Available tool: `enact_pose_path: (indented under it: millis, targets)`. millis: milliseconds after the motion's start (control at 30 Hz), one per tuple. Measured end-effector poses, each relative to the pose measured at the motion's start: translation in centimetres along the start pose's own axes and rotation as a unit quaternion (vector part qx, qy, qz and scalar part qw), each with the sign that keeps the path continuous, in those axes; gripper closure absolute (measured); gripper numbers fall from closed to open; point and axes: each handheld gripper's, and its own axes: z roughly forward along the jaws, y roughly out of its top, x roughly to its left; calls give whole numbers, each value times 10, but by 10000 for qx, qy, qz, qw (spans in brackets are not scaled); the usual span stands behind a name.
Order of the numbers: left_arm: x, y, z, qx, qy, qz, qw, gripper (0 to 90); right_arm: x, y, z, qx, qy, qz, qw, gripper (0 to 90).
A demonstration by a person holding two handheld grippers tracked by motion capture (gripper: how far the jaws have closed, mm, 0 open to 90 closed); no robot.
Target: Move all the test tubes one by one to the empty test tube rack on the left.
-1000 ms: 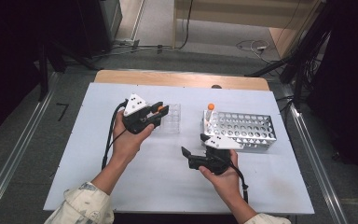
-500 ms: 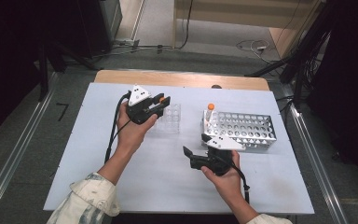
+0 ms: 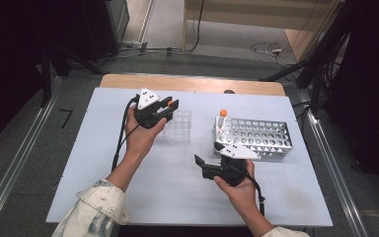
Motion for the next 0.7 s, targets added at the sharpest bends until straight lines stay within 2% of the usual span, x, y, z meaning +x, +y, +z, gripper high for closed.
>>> enact_pose_path:
  millis: [133,467,567,667,700]
  targets:
    - [0,-7,2,24,52,32,10000,708,0,-1,0,11,-5,8,10000,179]
    - [2,-34,10,303,114,76,9994,702,0,0,-1,5,18,10,10000,180]
    - [2,-35,10,268,130,114,9995,695,0,-1,-1,9,18,-3,10000,180]
    - [1,-35,9,276,113,140,9995,621,0,-1,0,24,14,18,10000,180]
    - [1,-35,9,274,94,120,9995,621,0,-1,0,24,14,18,10000,180]
